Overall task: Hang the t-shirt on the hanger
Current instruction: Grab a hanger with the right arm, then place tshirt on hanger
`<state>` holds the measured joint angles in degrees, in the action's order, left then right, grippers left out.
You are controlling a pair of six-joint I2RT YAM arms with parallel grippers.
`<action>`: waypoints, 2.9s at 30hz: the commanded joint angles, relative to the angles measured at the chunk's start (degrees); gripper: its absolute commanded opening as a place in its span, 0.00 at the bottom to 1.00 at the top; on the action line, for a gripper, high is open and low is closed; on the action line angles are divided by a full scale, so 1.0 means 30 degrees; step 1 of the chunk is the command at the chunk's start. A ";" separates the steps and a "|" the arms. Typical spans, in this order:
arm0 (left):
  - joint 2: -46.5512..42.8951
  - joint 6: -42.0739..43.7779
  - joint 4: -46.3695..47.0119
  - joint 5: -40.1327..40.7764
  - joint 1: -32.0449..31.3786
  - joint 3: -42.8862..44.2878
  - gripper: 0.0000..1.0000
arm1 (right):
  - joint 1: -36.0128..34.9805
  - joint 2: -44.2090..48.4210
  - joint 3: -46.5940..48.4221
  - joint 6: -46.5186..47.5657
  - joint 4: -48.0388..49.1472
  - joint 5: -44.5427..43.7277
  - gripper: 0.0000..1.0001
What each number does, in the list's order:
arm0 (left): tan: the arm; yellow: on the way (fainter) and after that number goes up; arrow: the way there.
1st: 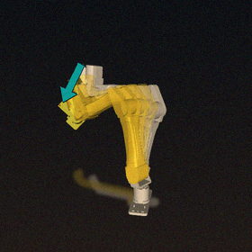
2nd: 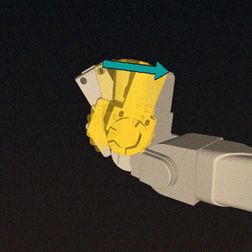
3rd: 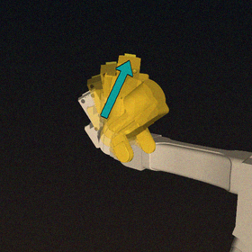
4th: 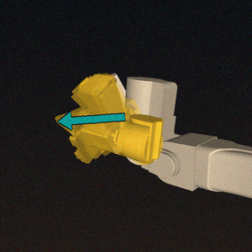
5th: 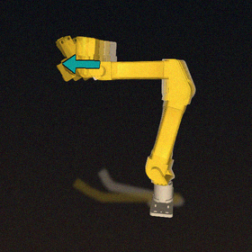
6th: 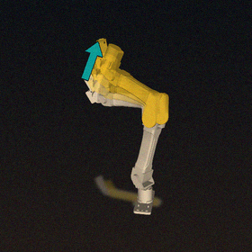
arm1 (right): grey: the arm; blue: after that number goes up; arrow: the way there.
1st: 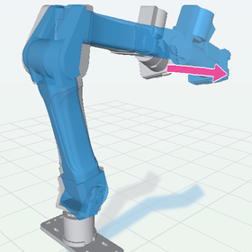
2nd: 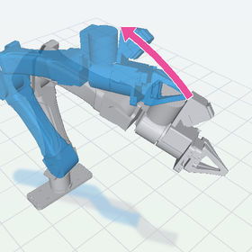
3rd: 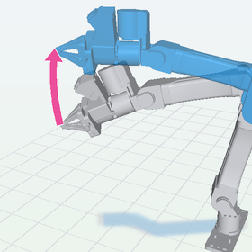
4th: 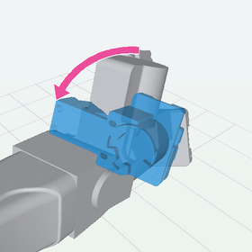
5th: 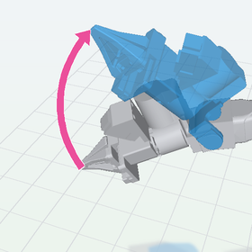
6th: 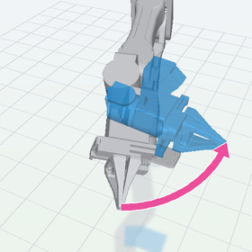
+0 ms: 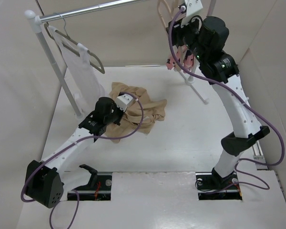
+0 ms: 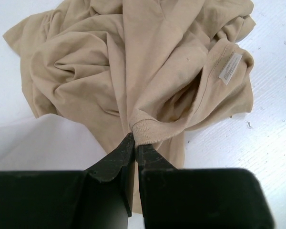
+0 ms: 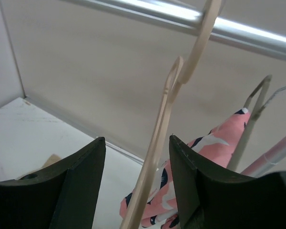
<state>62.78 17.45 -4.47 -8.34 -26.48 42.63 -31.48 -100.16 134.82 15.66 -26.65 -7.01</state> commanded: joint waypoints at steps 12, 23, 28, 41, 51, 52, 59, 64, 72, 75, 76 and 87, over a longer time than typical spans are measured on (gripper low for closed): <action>-0.0889 -0.0339 0.0670 0.0143 0.0067 -0.0383 0.00 | 0.0649 -0.0686 -0.1201 -0.0650 -0.0080 -0.0419 0.46; -0.0715 -0.0339 0.0670 0.0143 0.0067 -0.0383 0.00 | 0.0651 0.0220 -0.1814 -0.0826 0.0096 -0.0363 0.00; -0.0713 -0.0339 0.0670 0.0143 0.0067 -0.0383 0.00 | 0.0651 0.1597 -0.3250 -0.0474 0.2403 0.2184 0.00; -0.0362 -0.0515 0.0467 0.0319 0.0067 -0.0177 0.00 | 0.0065 0.3589 -0.6120 -0.0064 0.3848 0.5432 0.00; 0.1333 -0.3120 -0.0530 0.1106 0.0067 0.1314 0.00 | -0.1429 0.9621 -1.5667 0.0610 0.0803 0.7757 0.00; 0.1338 -0.3586 -0.0735 0.1313 0.0067 0.1578 0.00 | -0.1603 1.0178 -1.6370 0.0320 0.0422 0.7465 0.00; 0.3093 -0.5227 -0.2079 0.4357 0.0067 0.4971 0.00 | -0.1780 1.6266 -2.2112 -0.1027 -0.4961 0.6671 0.00; 0.4001 -0.5730 -0.3459 0.5035 0.0067 0.6733 0.00 | -0.1780 1.8293 -2.2471 -0.2082 -0.7607 0.7753 0.00; 0.5293 -0.5730 -0.4223 0.4479 -0.0285 0.7762 0.00 | -0.1956 1.9236 -2.4431 -0.2906 -0.5770 0.8048 0.00; 0.5293 -0.5469 -0.4223 0.4247 -0.0459 0.7938 0.00 | -0.1956 1.8535 -2.5223 -0.3081 -0.3630 0.7640 0.00; 0.5119 -0.5466 -0.4223 0.4041 -0.0461 0.7938 0.00 | -0.1956 1.8359 -2.5225 -0.3081 -0.3074 0.7406 0.00; 0.4502 -0.4880 -0.4633 0.2811 -0.0461 0.7733 0.00 | -0.2191 1.4843 -2.5869 -0.2906 0.1761 0.8193 0.00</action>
<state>79.64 2.31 -18.13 2.42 -27.62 63.86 -37.39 -55.94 57.12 7.27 -30.74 16.14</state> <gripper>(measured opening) 0.014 0.113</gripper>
